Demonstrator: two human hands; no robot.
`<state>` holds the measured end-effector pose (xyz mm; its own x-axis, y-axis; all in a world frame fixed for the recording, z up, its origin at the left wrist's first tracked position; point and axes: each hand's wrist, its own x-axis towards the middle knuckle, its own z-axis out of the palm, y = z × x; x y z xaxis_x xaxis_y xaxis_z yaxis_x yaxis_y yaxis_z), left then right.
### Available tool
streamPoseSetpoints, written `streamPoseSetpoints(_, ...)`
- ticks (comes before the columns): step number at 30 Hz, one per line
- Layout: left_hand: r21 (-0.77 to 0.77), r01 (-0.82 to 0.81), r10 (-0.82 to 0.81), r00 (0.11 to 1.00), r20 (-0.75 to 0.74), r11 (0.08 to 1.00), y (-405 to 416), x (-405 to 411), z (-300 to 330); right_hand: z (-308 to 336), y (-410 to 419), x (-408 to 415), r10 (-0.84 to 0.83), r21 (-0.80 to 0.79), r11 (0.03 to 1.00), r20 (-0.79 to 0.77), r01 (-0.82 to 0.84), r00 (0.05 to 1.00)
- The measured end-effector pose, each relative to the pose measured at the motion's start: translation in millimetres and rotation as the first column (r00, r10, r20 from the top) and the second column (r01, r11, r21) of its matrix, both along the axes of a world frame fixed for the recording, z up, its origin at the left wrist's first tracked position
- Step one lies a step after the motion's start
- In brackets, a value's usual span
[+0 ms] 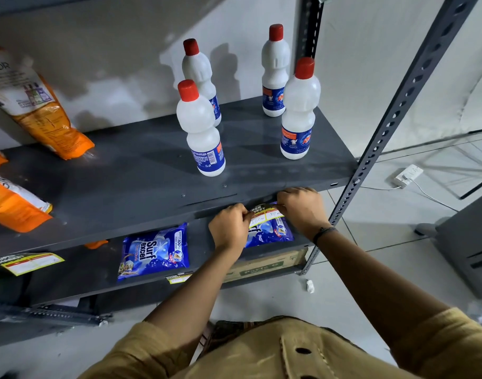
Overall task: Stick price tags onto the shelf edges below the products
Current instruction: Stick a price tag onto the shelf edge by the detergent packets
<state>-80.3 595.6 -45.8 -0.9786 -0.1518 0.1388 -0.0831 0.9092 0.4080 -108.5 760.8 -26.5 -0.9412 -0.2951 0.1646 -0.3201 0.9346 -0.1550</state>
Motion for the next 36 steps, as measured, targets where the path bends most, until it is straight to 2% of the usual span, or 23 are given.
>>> streamPoseSetpoints(9,-0.004,-0.012,0.012,1.0,-0.001,1.0,1,1,2,4,0,0,0.001,-0.009,1.0,0.043,0.0,0.999)
streamPoseSetpoints(18,0.039,-0.041,0.041,0.999,-0.011,0.998,-3,-4,8,13,8,-3,-0.072,-0.191,0.976,0.158,0.102,0.985)
streamPoseSetpoints(30,0.049,-0.079,0.079,0.997,0.011,0.996,-1,-8,12,20,3,-5,-0.139,-0.179,0.969,0.182,0.172,0.973)
streamPoseSetpoints(36,-0.055,-0.084,0.08,0.994,-0.076,0.995,5,-2,14,22,0,-4,-0.182,-0.135,0.969,0.159,0.204,0.97)
